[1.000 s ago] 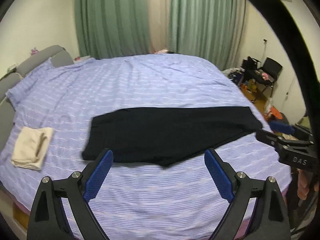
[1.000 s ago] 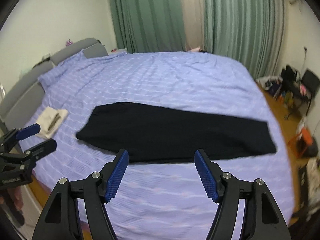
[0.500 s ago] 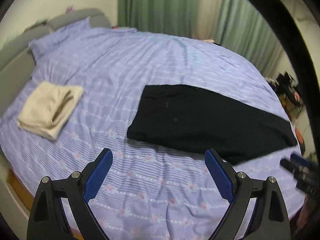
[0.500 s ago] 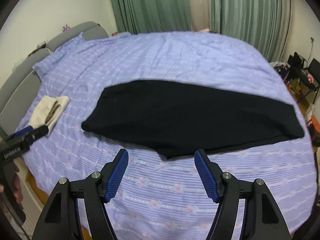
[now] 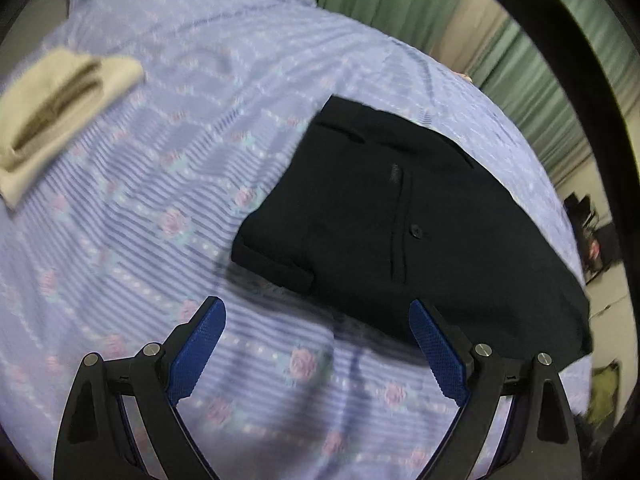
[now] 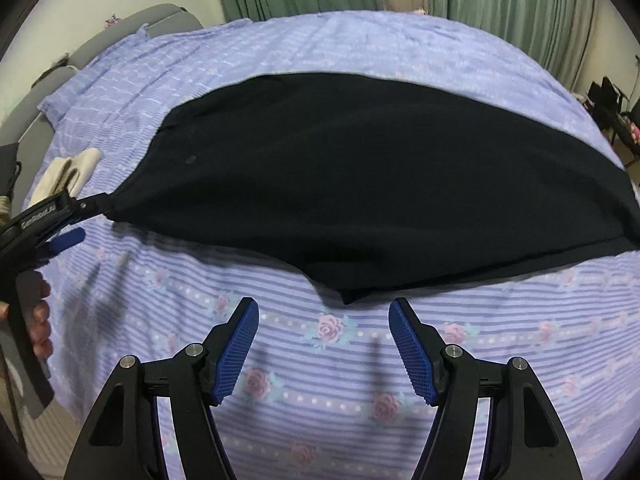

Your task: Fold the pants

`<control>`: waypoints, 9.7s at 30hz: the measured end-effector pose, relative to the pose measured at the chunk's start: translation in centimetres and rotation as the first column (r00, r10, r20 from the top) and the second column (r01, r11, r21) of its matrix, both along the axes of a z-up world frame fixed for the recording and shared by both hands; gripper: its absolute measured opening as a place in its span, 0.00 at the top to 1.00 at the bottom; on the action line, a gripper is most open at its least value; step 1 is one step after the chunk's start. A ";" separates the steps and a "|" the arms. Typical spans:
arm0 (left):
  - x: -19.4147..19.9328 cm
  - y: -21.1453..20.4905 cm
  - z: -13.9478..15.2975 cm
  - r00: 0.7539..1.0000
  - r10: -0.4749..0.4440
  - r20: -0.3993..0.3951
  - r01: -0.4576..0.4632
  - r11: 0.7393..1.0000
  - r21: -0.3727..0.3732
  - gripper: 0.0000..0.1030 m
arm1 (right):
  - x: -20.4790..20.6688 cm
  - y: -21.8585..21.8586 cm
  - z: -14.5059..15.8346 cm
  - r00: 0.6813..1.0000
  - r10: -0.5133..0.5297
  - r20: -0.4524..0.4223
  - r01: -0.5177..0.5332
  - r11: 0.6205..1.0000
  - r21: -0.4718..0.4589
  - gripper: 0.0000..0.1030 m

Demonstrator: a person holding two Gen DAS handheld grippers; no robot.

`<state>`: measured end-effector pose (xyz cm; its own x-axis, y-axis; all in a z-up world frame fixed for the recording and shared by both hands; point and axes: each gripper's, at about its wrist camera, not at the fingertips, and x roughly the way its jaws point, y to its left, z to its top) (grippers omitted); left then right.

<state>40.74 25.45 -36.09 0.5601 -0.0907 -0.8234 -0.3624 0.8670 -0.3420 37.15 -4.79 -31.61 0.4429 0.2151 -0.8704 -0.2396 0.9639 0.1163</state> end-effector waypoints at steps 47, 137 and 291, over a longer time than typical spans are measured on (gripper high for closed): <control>5.7 -1.1 -2.0 0.994 0.005 -0.112 0.029 0.954 0.298 0.71 | 1.4 1.9 -2.1 0.978 0.205 -0.034 -0.207 0.973 -0.098 0.89; 6.2 -66.8 4.4 0.834 -0.551 0.027 0.483 0.753 0.446 0.15 | 14.8 -61.4 -4.8 0.904 -0.426 -0.018 0.424 0.892 0.156 0.54; 8.8 -27.4 1.6 0.868 -0.495 0.026 0.494 0.860 -0.127 0.59 | 5.9 -20.1 3.4 0.986 -0.164 0.033 0.165 0.986 -0.013 0.57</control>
